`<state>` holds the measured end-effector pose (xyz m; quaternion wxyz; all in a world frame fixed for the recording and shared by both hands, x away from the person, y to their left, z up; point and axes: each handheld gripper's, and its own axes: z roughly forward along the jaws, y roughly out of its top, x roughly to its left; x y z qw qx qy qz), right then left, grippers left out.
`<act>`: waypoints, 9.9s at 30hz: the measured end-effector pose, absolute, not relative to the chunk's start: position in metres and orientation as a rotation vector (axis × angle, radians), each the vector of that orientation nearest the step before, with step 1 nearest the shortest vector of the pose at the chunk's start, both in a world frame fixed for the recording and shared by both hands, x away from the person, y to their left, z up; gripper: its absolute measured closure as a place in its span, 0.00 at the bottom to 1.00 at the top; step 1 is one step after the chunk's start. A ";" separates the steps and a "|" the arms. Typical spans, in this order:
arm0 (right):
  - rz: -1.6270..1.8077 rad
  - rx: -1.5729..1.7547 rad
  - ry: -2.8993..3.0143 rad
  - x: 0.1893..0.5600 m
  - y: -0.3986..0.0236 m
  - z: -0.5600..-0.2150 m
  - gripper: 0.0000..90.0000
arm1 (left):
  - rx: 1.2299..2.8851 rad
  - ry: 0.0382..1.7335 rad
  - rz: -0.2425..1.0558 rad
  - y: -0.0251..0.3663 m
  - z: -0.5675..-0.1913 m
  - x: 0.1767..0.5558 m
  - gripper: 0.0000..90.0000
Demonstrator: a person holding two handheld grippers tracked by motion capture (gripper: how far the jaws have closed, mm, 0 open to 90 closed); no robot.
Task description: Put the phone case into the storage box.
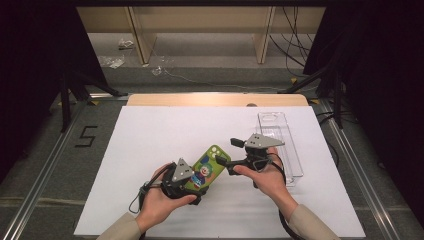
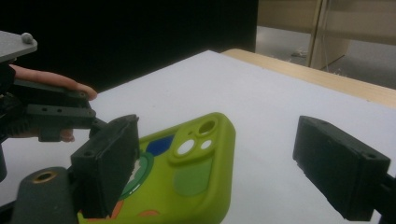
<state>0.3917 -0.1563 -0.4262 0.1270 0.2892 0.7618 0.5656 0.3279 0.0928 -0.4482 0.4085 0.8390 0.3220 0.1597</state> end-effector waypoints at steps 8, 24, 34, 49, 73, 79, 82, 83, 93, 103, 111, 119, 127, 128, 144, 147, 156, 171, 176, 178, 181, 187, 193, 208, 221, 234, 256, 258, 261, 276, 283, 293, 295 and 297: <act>1.630 0.865 2.250 0.396 -0.149 -0.430 0.18 | 2.117 0.794 0.401 0.089 -0.449 0.325 0.18; 1.618 0.901 2.283 0.402 -0.143 -0.438 0.28 | 2.119 0.784 0.400 0.086 -0.450 0.324 0.18; 1.619 0.929 2.297 0.403 -0.140 -0.440 0.38 | 2.120 0.782 0.398 0.084 -0.451 0.324 0.18; 1.620 1.019 2.318 0.404 -0.140 -0.443 0.58 | 2.124 0.787 0.392 0.082 -0.454 0.325 0.18; 1.712 1.170 2.278 0.408 -0.143 -0.445 0.70 | 2.136 0.806 0.373 0.081 -0.458 0.328 0.18; 1.758 1.156 2.269 0.407 -0.144 -0.442 0.78 | 2.154 0.810 0.360 0.080 -0.461 0.329 0.18; 1.773 1.148 2.266 0.406 -0.143 -0.441 0.80 | 2.160 0.812 0.359 0.079 -0.462 0.329 0.18; 1.776 1.150 2.264 0.405 -0.143 -0.440 0.80 | 2.162 0.812 0.359 0.079 -0.462 0.329 0.18; 1.795 1.146 2.261 0.404 -0.141 -0.437 0.82 | 2.165 0.804 0.370 0.079 -0.462 0.330 0.18; 1.897 1.102 2.246 0.398 -0.141 -0.422 0.87 | 2.128 0.753 0.431 0.079 -0.461 0.333 0.17; 1.825 0.918 2.264 0.391 -0.143 -0.399 0.87 | 2.067 0.753 0.452 0.090 -0.454 0.338 0.14; 1.766 0.847 2.305 0.391 -0.144 -0.398 0.86 | 2.056 0.762 0.433 0.092 -0.455 0.339 0.16; 1.744 0.793 2.327 0.390 -0.145 -0.394 0.86 | 2.049 0.752 0.418 0.092 -0.456 0.340 0.18; 1.742 0.783 2.330 0.391 -0.145 -0.393 0.86 | 2.047 0.752 0.417 0.092 -0.456 0.340 0.18; 1.722 0.656 2.427 0.388 -0.139 -0.392 0.86 | 2.018 0.680 0.350 0.094 -0.460 0.346 0.31; 1.722 0.622 2.446 0.387 -0.138 -0.391 0.86 | 2.024 0.651 0.317 0.093 -0.462 0.348 0.33; 1.723 0.571 2.487 0.386 -0.134 -0.393 0.86 | 2.068 0.601 0.252 0.092 -0.469 0.352 0.38; 1.746 0.539 2.508 0.384 -0.132 -0.393 0.86 | 2.075 0.501 0.152 0.093 -0.475 0.357 0.55; 1.761 0.539 2.505 0.384 -0.132 -0.393 0.86 | 2.068 0.509 0.120 0.095 -0.473 0.358 0.66; 1.775 0.544 2.501 0.384 -0.132 -0.392 0.86 | 2.066 0.522 0.117 0.096 -0.472 0.358 0.71; 1.789 0.538 2.499 0.383 -0.131 -0.392 0.86 | 2.068 0.533 0.122 0.097 -0.470 0.357 0.79; 1.807 0.513 2.505 0.382 -0.129 -0.391 0.86 | 2.067 0.564 0.116 0.098 -0.468 0.355 0.86; 1.815 0.518 2.505 0.383 -0.130 -0.392 0.86 | 2.075 0.586 0.111 0.097 -0.468 0.355 0.86; 1.816 0.456 2.452 0.387 -0.134 -0.393 0.65 | 2.094 0.612 0.150 0.097 -0.464 0.354 0.86; 1.803 0.637 2.244 0.391 -0.141 -0.406 0.18 | 2.013 0.810 0.276 0.110 -0.463 0.360 0.86; 1.767 0.727 2.155 0.389 -0.142 -0.412 0.15 | 1.939 0.918 0.329 0.114 -0.462 0.362 0.86; 1.735 0.779 2.085 0.383 -0.128 -0.414 0.03 | 1.924 0.925 0.335 0.102 -0.462 0.360 0.86; 1.731 0.789 2.076 0.383 -0.127 -0.415 0.03 | 1.924 0.930 0.338 0.102 -0.462 0.360 0.86; 1.723 0.797 2.074 0.383 -0.124 -0.416 0.03 | 1.921 0.931 0.339 0.099 -0.462 0.359 0.86; 1.707 0.835 2.061 0.384 -0.115 -0.418 0.02 | 1.930 0.930 0.342 0.085 -0.463 0.357 0.86; 1.683 0.856 2.057 0.386 -0.111 -0.420 0.03 | 1.923 0.943 0.340 0.081 -0.463 0.357 0.86; 1.672 0.858 2.032 0.386 -0.106 -0.421 0.09 | 1.919 0.938 0.340 0.078 -0.463 0.357 0.86; 1.673 0.869 2.023 0.386 -0.106 -0.421 0.10 | 1.918 0.939 0.339 0.078 -0.463 0.357 0.86; 1.671 0.872 2.016 0.386 -0.106 -0.422 0.12 | 1.916 0.940 0.340 0.078 -0.463 0.357 0.86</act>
